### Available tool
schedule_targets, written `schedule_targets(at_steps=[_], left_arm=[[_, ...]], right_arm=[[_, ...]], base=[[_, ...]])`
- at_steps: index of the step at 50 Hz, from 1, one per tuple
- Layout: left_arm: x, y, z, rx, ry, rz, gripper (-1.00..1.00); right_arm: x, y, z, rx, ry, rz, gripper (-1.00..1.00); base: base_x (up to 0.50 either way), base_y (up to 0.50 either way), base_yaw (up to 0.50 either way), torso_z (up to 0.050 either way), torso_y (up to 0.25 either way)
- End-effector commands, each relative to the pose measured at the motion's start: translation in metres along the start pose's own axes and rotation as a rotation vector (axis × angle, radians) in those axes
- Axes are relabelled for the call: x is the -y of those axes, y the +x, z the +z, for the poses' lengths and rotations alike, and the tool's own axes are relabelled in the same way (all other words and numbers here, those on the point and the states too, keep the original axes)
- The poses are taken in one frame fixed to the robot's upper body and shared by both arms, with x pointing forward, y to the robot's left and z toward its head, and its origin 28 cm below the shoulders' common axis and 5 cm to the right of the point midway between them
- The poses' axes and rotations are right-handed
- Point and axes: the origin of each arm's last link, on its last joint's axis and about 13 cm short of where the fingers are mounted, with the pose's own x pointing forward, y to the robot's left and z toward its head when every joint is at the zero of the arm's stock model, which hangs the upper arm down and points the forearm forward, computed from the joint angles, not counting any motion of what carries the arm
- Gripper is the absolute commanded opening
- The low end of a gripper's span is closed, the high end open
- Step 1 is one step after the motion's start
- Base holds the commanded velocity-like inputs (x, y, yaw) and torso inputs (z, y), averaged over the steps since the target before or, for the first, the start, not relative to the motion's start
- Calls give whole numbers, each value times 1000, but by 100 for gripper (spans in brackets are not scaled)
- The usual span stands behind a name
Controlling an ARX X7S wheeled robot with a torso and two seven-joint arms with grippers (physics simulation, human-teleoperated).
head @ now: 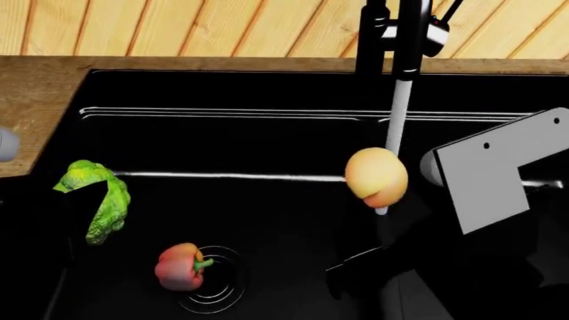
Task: Pick the broccolis and apricots from the sink and place them in one bowl. Place the bell pepper in the other bowl. Then turn off the sink faucet.
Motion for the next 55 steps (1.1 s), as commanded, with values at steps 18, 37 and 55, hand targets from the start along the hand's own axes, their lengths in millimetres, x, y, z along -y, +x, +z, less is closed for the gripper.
schedule_targets(at_steps=[18,37,55], left_arm=[[5,1,3,39,-6,-34,-100],[3,-4,4,73,-10,-43,-100],[3,-9,6,81,3,-37,-100]], right_arm=[[0,-5,-6,2,7,-18,-100],[-3,-7,-7,11,-19,6,-100],[-1,-8,-9,9,-6,-14,-100]], base=[[0,0,0,0,107],[0,17,0,0,30],[-106,500,0,0,0]])
